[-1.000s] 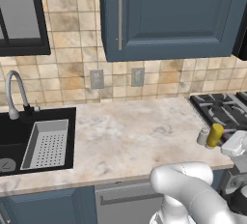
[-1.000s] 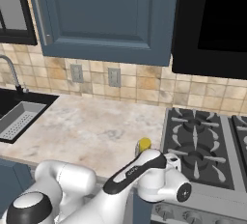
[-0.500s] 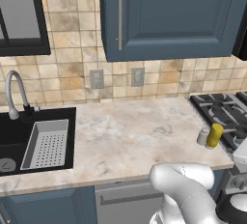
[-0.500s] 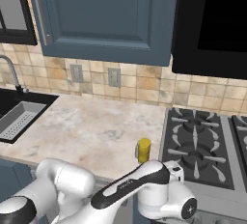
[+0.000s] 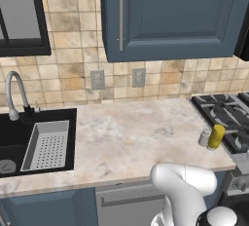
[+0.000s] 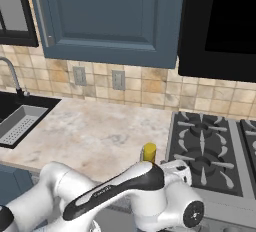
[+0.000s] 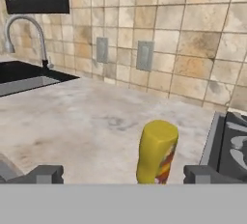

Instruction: Take 2 condiments from the cabinet and move them on the counter near the stove.Make sure the condiments are lined up with each other, next to each other.

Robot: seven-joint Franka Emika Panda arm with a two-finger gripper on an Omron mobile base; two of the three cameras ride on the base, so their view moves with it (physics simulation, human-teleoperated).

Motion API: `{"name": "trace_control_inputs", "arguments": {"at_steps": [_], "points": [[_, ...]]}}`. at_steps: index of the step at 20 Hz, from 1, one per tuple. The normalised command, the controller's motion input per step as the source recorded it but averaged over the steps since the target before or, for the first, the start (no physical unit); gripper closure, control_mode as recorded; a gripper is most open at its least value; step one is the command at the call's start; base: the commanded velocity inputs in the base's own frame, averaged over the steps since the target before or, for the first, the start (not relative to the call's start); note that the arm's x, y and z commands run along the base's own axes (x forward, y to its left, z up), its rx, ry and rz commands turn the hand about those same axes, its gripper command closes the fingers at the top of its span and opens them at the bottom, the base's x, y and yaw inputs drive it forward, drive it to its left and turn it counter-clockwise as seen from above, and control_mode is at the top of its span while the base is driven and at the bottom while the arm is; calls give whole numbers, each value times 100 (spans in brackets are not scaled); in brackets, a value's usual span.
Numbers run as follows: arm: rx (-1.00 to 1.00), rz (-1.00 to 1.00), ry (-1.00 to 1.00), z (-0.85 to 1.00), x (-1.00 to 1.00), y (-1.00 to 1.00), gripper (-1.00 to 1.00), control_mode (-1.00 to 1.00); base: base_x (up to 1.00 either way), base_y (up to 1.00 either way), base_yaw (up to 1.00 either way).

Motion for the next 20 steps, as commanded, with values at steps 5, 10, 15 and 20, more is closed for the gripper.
{"name": "trace_control_inputs", "arguments": {"at_steps": [5, 10, 15, 20], "points": [[-19, -3, 11, 79, -7, 49, -100, -100, 0, 0, 0], [-19, 0, 19, 56, 0, 68, -100, -100, 0, 0, 0], [-14, -3, 20, 53, 0, 50, -100, -100, 0, 0, 0], [-11, -4, 24, 60, 0, 40, -100, -100, 0, 0, 0]]}}
